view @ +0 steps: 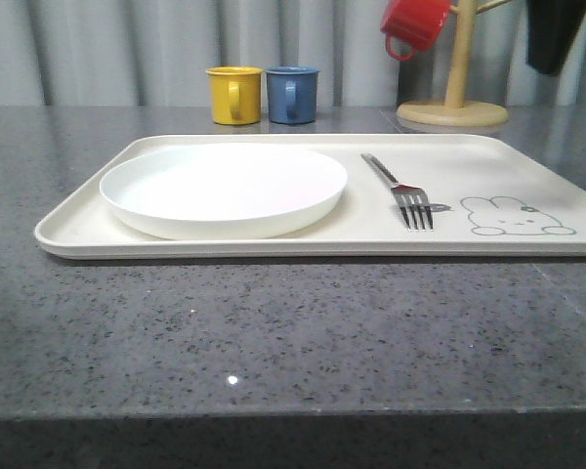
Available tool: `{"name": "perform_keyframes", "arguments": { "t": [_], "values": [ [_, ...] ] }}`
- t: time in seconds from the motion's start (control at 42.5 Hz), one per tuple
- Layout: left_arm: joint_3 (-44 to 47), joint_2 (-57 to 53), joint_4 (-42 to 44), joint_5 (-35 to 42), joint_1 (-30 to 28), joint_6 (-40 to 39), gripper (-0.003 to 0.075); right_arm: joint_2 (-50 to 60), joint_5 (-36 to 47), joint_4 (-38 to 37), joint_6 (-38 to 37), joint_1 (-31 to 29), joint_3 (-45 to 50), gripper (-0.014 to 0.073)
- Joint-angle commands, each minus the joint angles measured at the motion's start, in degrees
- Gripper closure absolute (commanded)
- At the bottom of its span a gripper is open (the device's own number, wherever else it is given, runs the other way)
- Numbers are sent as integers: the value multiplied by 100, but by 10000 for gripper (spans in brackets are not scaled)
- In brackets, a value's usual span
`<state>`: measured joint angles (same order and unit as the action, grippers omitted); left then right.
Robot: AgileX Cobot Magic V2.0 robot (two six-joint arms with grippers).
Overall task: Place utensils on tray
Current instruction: 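Lift the fork and lay it on the tray beside the plate, then move the right gripper back over the steel chopsticks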
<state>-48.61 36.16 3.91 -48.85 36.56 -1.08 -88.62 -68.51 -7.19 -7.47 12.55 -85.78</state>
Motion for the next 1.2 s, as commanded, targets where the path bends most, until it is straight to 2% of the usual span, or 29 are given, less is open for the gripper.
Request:
{"name": "perform_keyframes", "arguments": {
  "t": [0.0, 0.188, 0.329, 0.424, 0.776, 1.082, 1.176],
  "values": [
    [-145, -6, 20, 416, 50, -77, 239, 170, 15, -125, 155, -538, -148, 156],
    [-145, -6, 20, 416, 50, -77, 239, -220, -4, -3, 285, -1460, -102, 156],
    [-145, -6, 20, 416, 50, -77, 239, -736, -229, 497, 699, -1882, -102, 156],
    [-145, -6, 20, 416, 50, -77, 239, -956, -343, 637, 907, -1995, -102, 156],
    [-145, -6, 20, 416, 50, -77, 239, -1256, -131, 648, 932, -2008, -102, 166],
    [-145, -6, 20, 416, 50, -77, 239, -1411, -199, 719, 932, -2008, -102, 303],
    [-145, -6, 20, 416, 50, -77, 239, -1418, -205, 719, 932, -2008, -102, 400]
  ]
}}
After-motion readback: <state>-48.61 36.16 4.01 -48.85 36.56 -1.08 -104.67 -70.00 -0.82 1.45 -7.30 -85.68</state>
